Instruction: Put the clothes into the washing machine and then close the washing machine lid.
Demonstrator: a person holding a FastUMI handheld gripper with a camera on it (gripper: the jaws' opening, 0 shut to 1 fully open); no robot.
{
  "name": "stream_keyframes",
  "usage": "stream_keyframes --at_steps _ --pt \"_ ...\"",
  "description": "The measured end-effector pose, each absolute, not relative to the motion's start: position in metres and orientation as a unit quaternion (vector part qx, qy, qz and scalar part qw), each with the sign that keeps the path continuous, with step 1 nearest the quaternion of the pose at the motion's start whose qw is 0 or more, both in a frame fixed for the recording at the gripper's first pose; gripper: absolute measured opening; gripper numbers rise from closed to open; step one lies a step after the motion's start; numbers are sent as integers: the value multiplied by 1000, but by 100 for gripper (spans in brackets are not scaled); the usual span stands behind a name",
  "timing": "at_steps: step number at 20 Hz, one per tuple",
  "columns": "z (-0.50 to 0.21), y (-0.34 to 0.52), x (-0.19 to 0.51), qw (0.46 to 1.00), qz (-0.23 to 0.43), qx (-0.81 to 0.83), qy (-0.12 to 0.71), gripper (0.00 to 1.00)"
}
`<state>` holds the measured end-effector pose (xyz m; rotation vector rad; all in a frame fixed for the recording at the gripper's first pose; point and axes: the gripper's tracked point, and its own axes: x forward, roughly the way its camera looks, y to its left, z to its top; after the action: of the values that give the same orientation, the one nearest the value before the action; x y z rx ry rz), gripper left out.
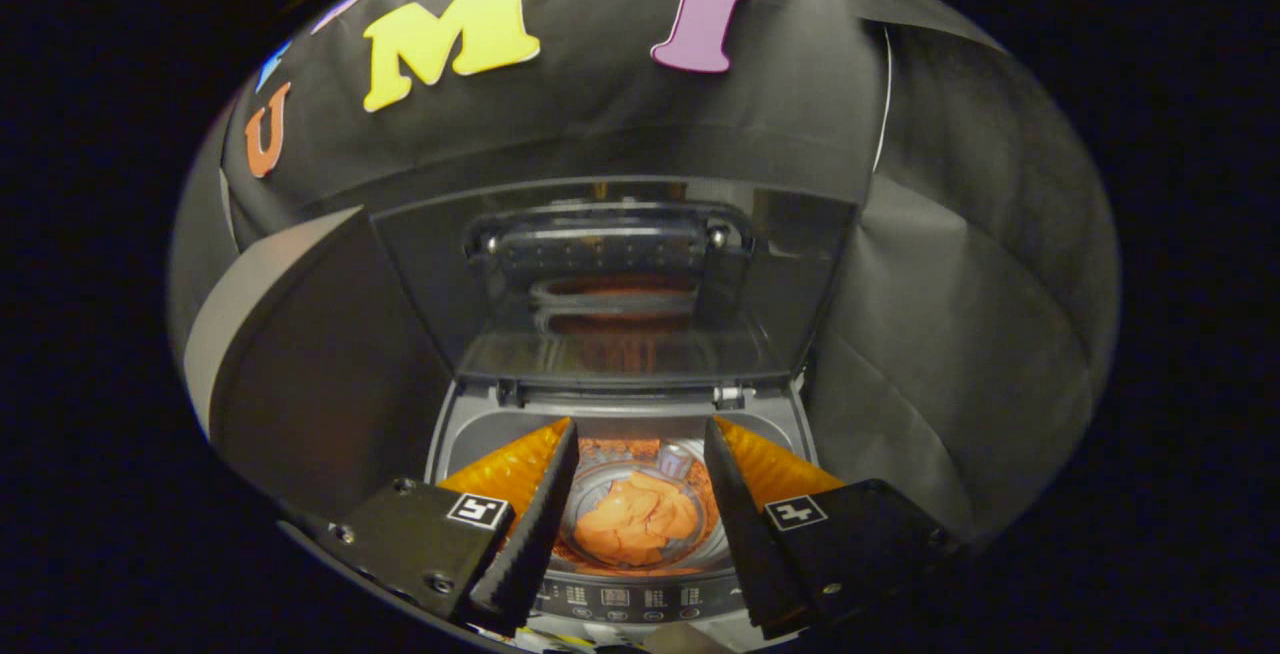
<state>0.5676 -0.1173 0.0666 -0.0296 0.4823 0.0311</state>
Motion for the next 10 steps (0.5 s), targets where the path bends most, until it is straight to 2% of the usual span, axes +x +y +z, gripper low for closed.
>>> stream_keyframes --at_steps 10 --pt "159 -102 607 986 22 -32 161 79"
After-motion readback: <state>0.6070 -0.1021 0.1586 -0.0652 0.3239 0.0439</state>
